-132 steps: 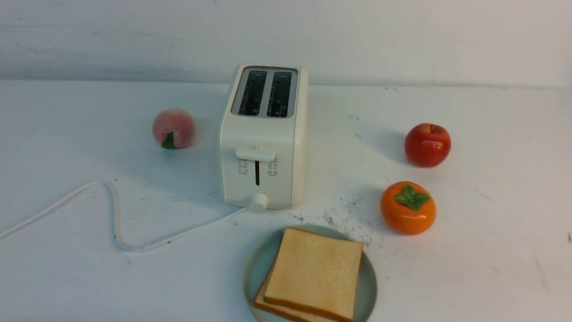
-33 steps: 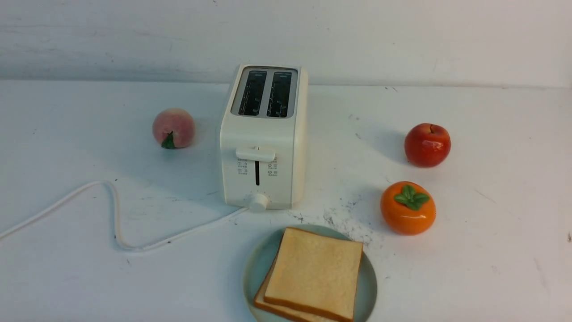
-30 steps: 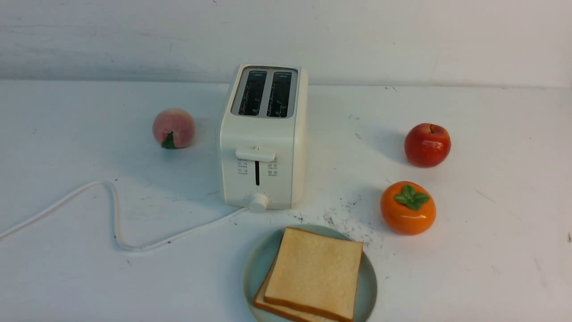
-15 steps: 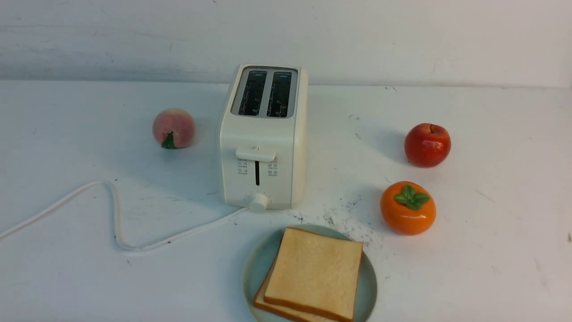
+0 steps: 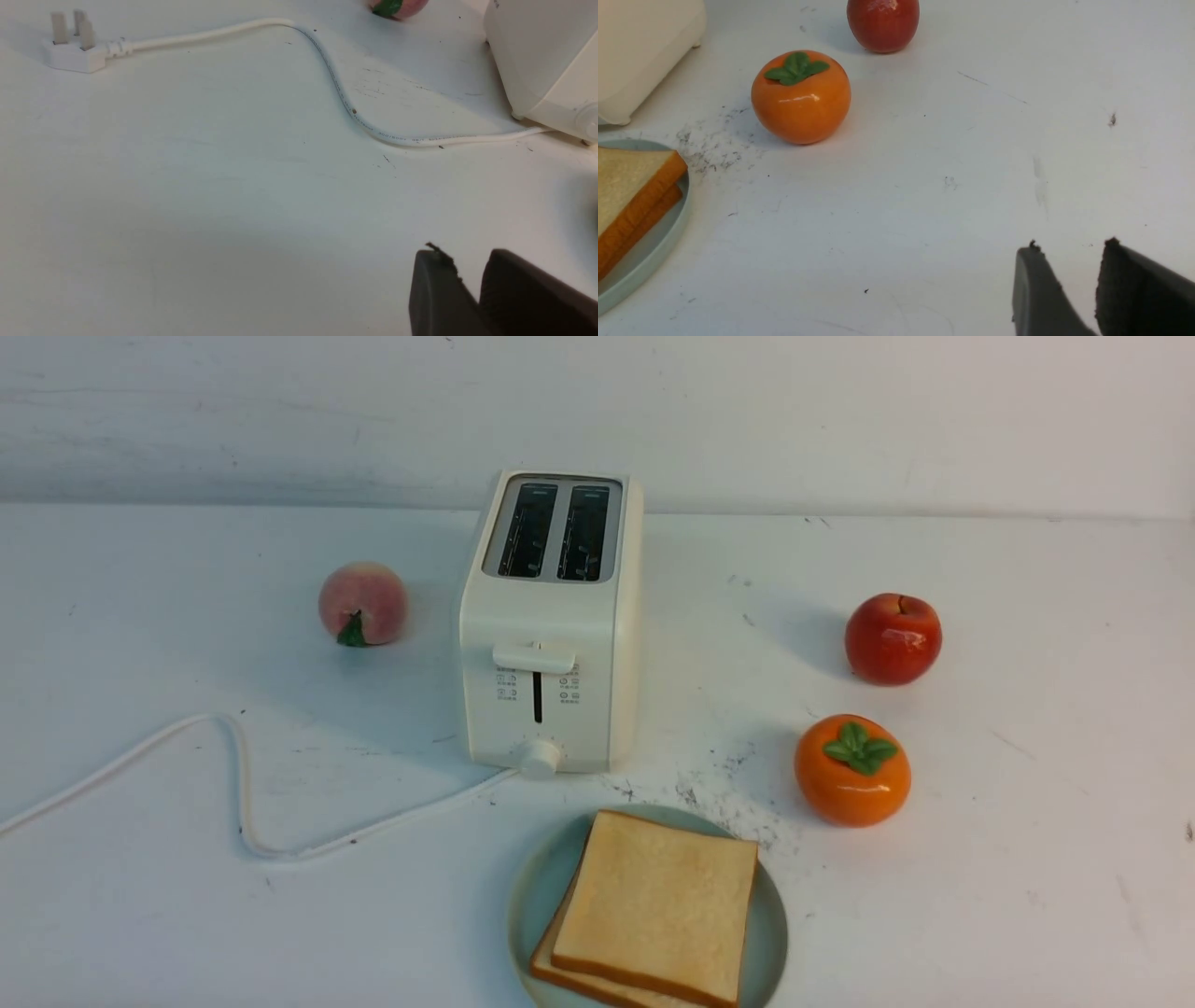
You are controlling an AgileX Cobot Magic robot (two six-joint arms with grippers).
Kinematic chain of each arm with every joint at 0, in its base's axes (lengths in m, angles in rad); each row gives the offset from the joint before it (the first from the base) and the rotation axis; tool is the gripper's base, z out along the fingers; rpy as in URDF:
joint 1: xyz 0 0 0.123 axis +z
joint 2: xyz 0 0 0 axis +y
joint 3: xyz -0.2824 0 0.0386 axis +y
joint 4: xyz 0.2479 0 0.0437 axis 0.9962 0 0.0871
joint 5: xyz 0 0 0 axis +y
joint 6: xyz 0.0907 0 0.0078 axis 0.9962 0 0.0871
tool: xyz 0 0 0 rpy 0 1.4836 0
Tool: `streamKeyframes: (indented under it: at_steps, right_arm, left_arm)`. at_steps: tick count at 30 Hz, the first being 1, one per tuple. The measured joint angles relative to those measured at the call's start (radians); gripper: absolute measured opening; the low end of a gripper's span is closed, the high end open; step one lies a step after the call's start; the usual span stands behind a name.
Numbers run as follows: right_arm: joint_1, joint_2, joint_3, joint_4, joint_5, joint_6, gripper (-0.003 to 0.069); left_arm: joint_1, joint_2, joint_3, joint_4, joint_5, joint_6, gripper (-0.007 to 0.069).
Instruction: Take toasted bread from bread machine on white table place on plate.
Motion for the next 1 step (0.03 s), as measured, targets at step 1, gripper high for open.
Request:
streamKeyframes:
  at_steps: [1]
  right_arm:
    - [0.000,0.000,0.000,0.000,0.000,0.000,0.0209]
  left_arm:
    - [0.000,0.000,0.000,0.000,0.000,0.000,0.0148]
